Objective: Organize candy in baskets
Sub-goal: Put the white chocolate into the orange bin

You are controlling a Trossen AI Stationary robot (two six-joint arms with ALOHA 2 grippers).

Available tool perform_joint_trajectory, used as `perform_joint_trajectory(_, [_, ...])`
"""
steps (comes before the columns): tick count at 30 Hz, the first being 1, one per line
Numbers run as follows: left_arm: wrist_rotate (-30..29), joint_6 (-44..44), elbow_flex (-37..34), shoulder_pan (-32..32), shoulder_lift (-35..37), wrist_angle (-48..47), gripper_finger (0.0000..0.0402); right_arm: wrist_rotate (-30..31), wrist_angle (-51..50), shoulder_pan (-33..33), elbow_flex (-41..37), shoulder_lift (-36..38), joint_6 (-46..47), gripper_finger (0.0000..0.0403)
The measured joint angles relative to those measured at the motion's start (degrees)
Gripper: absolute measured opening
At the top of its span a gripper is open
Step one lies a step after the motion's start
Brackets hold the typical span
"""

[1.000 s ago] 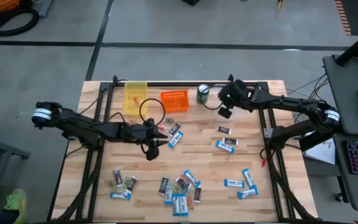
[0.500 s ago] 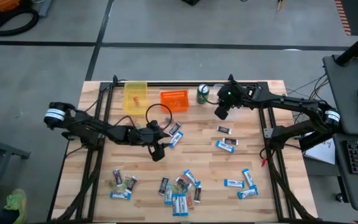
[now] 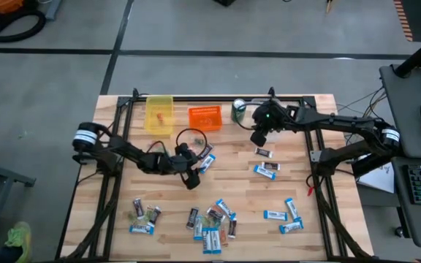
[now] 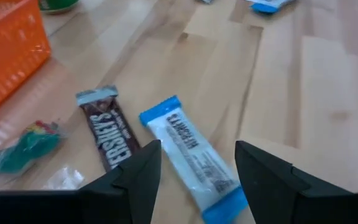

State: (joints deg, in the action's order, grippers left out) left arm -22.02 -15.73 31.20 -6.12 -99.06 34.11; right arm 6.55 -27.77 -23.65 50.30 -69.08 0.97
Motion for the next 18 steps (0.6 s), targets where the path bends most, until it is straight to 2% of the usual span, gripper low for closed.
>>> perform_joint_trajectory(9, [-2.1,-1.4,1.4,-0.3,-5.7,1.7,0.0176,1.0,0.2,1.7,0.0,0.0,0.1,0.0095])
perform_joint_trajectory(18, [-1.8,-2.3,1.9,-0.3,-7.1,2.0,0.0149,1.0,0.4,3.0,0.0,0.0,0.7,0.0092])
